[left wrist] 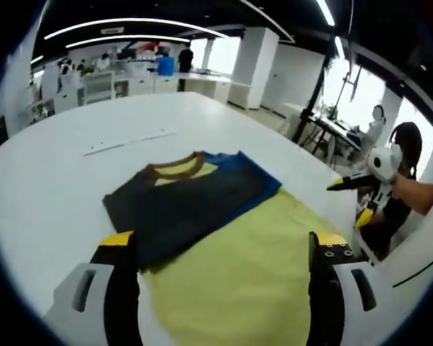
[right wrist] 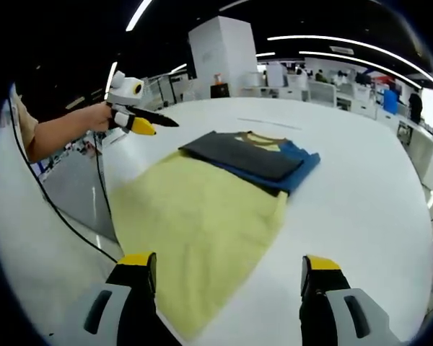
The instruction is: Fold the garment on the visible template until the final outline fits inside the template.
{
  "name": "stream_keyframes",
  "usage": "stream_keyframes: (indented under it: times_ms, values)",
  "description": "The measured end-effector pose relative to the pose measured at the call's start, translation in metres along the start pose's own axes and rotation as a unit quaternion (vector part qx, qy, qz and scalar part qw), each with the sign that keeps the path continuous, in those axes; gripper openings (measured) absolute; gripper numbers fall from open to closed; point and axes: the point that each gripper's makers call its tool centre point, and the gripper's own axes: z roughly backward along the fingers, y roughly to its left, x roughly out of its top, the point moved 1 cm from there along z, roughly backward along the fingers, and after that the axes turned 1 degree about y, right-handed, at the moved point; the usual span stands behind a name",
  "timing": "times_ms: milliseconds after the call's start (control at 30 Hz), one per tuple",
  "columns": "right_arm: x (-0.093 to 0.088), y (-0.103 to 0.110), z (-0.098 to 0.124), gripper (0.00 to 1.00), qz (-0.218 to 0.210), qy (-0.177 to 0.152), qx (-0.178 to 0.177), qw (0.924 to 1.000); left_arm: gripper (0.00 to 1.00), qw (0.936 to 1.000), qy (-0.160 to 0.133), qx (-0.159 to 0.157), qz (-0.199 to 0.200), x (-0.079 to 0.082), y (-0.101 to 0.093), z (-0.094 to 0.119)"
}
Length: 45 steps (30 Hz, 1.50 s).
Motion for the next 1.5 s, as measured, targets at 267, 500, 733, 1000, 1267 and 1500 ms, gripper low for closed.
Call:
stream_keyframes:
  times_ms: [267,500,733,1000,1267,1500]
  values:
    - [0.001,0.002,-0.003,0.81,0.002,0.002,0.003,1.0000,0.94,0.9998,-0.009,-0.002,0.017,-0.007,-0.004,0.010]
    - [0.001,0.003,-0.004,0.81,0.004,0.003,0.004,1.0000,0.93,0.9998,-0.009,0.001,0.020,-0.012,-0.007,0.017]
    - [0.001,0.004,-0.005,0.81,0.004,0.004,0.004,1.0000,0.92,0.9997,-0.003,0.003,0.023,-0.025,-0.008,0.026]
    - [-0.001,0.004,-0.005,0.81,0.002,0.007,0.003,1.0000,0.91,0.9993,0.003,0.010,0.035,-0.043,-0.009,0.040]
    - [-0.003,0.004,-0.006,0.81,0.001,0.011,0.004,0.9999,0.90,0.9988,0.015,0.016,0.044,-0.061,-0.008,0.051]
    - [-0.005,0.004,-0.006,0.81,0.001,0.013,0.005,0.9999,0.89,0.9985,0.016,0.019,0.049,-0.066,-0.008,0.058]
